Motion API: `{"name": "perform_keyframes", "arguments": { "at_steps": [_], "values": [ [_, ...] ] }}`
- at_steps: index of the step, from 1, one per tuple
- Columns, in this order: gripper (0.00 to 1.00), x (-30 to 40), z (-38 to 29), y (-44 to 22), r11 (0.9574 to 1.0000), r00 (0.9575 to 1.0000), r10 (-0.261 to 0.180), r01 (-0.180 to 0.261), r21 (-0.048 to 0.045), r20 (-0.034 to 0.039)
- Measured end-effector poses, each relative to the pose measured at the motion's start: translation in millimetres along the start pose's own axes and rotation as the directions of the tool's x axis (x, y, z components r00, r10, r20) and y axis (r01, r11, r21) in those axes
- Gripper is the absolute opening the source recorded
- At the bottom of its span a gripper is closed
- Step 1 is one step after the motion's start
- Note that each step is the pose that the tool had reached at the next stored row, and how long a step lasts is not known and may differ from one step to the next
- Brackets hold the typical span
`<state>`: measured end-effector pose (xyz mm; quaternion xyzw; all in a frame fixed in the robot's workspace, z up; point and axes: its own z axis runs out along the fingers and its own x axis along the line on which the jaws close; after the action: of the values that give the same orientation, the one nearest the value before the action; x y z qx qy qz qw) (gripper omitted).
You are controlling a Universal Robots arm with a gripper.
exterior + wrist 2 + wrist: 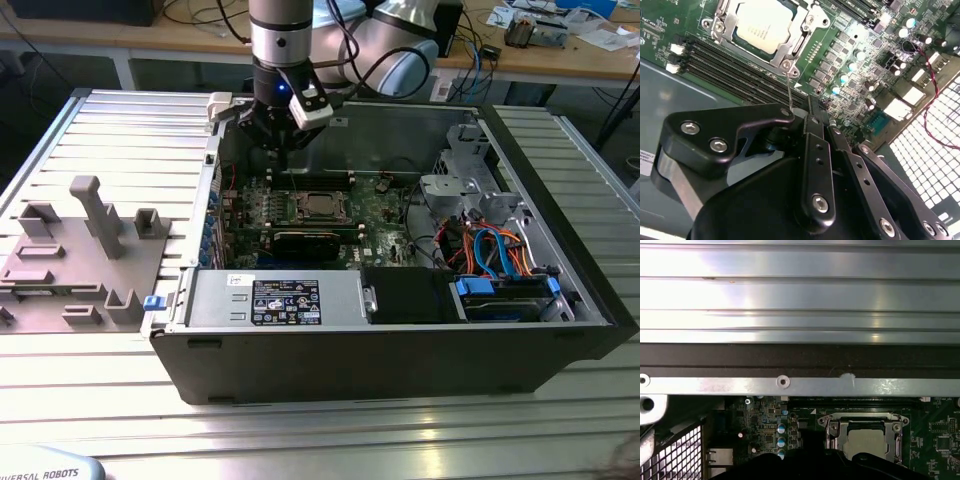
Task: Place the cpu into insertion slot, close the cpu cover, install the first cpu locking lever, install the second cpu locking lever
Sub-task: 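Install the first cpu locking lever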
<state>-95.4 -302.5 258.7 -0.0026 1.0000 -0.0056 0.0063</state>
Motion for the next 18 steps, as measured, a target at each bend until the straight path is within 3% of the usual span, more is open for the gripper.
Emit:
{"name": "perform_keyframes", "arguments": {
  "at_steps": [2, 18],
  "values": [
    [0.11, -6.9, 0.1, 0.0, 1.0, 1.0, 0.0, 0.0, 0.0, -0.0002],
    [0.11, -21.4, 0.3, -0.1, 1.0, 1.0, 0.0, 0.0, 0.0, -0.0015]
  ]
}}
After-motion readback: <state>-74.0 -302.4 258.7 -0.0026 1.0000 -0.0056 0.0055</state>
